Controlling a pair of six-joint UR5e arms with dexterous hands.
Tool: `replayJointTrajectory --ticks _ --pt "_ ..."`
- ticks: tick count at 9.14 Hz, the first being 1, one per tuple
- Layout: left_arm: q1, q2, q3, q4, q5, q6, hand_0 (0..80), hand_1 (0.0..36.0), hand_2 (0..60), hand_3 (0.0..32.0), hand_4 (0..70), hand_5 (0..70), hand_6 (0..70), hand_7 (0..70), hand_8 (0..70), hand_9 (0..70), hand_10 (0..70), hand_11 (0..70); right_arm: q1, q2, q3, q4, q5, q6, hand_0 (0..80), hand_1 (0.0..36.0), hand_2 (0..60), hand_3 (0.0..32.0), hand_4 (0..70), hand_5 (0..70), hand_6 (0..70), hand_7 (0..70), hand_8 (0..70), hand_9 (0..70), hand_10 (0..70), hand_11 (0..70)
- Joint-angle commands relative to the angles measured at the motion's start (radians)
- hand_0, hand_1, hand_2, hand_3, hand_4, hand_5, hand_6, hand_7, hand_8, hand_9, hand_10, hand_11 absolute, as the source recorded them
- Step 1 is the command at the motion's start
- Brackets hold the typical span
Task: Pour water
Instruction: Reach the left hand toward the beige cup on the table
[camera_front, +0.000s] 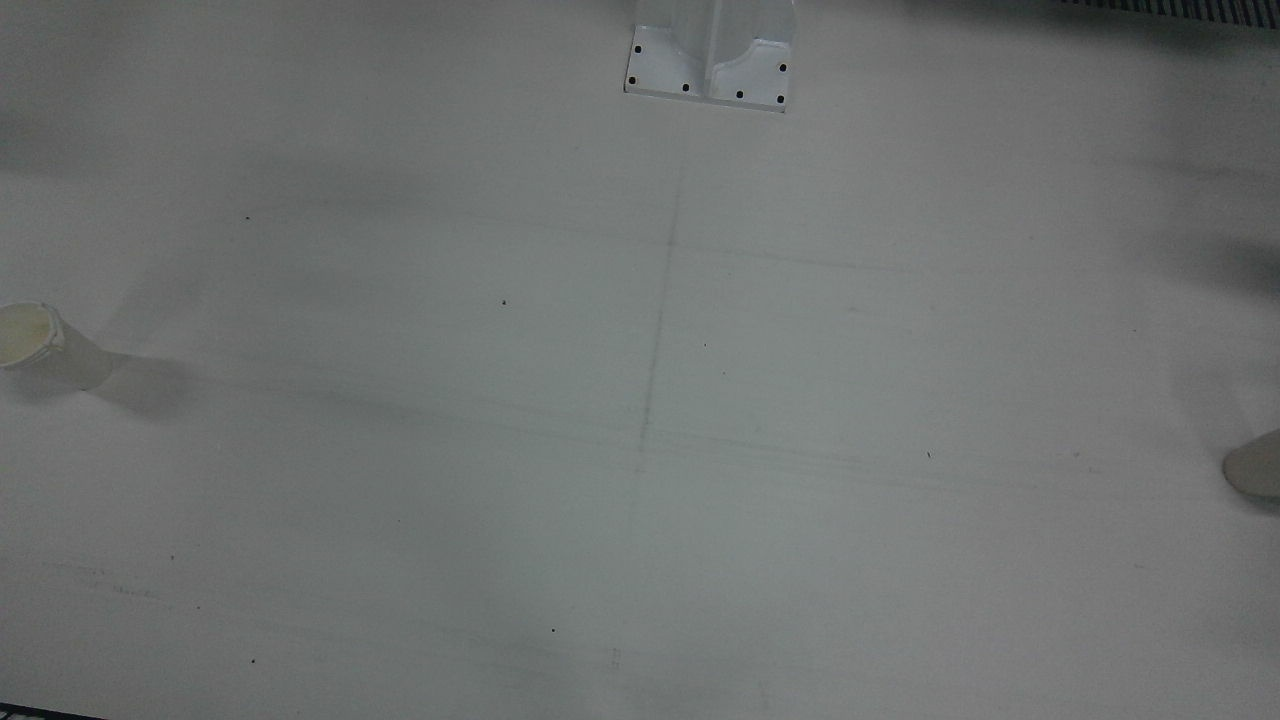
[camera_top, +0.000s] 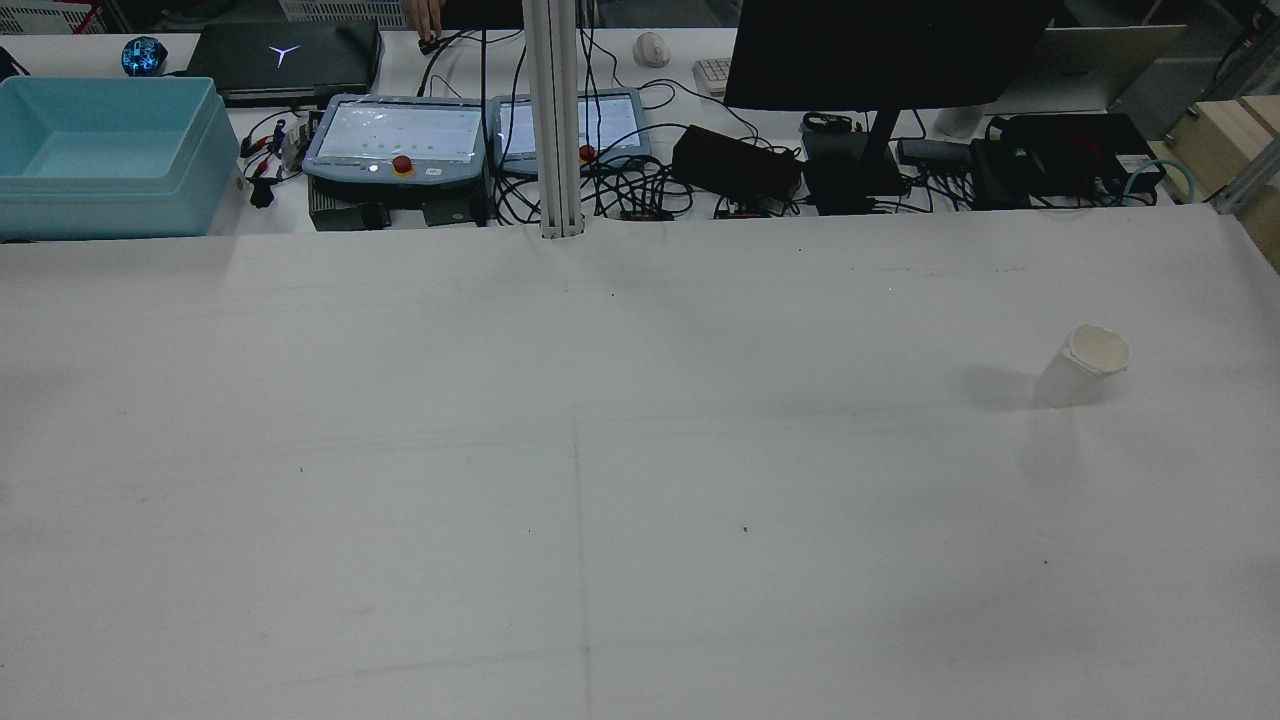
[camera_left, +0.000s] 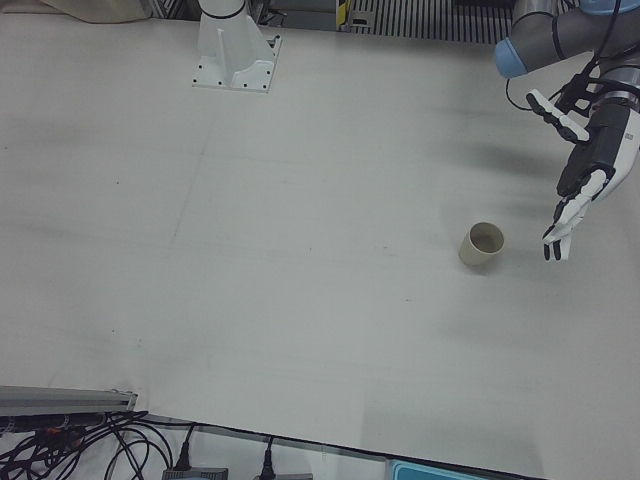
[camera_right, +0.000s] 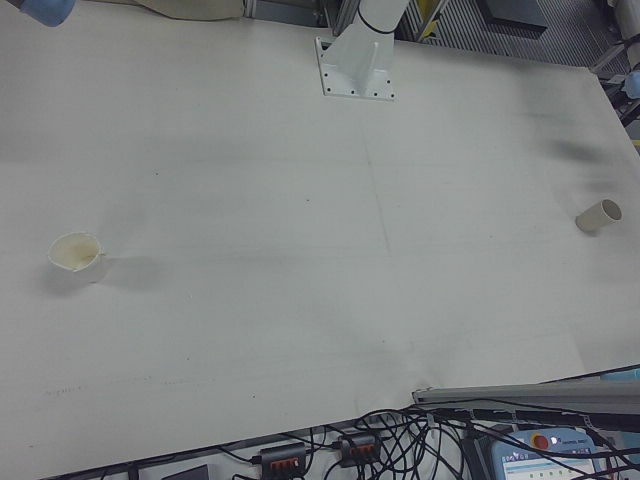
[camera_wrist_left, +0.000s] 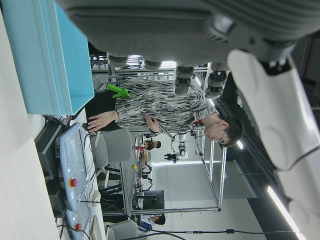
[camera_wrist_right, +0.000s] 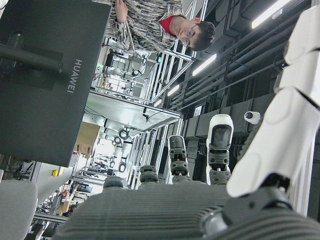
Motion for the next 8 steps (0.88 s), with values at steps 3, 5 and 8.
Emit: replayJointTrajectory --ticks 3,5,8 --pt "0.0 0.033 0.013 -0.016 -0.002 0.02 50.5 7.7 0.0 13.4 17.1 6.0 4.8 17.0 0.0 2.0 0.4 2.1 -0.025 -0.027 -0.007 -0.008 0.006 -0.012 46.9 11.0 10.0 0.0 15.5 67.1 11.6 22.3 3.7 5.7 0.6 1.6" --pt "0.003 0.03 0.161 -0.159 -0.011 0.1 49.9 7.4 0.0 14.8 15.6 4.0 4.3 16.5 0.0 1.9 0.8 2.6 -0.03 -0.029 0.0 -0.055 0.008 0.003 46.6 10.9 10.1 0.0 13.1 70.0 11.8 22.8 4.1 6.3 1.8 3.5" --pt "0.007 0.027 0.427 -0.403 -0.008 0.243 50.7 9.2 0.0 13.8 13.9 0.0 2.5 14.1 0.0 1.4 0.9 2.9 -0.071 -0.066 0.055 -0.112 -0.003 -0.008 47.0 11.9 11.3 0.0 11.9 70.0 10.6 20.8 3.3 5.3 1.9 3.8"
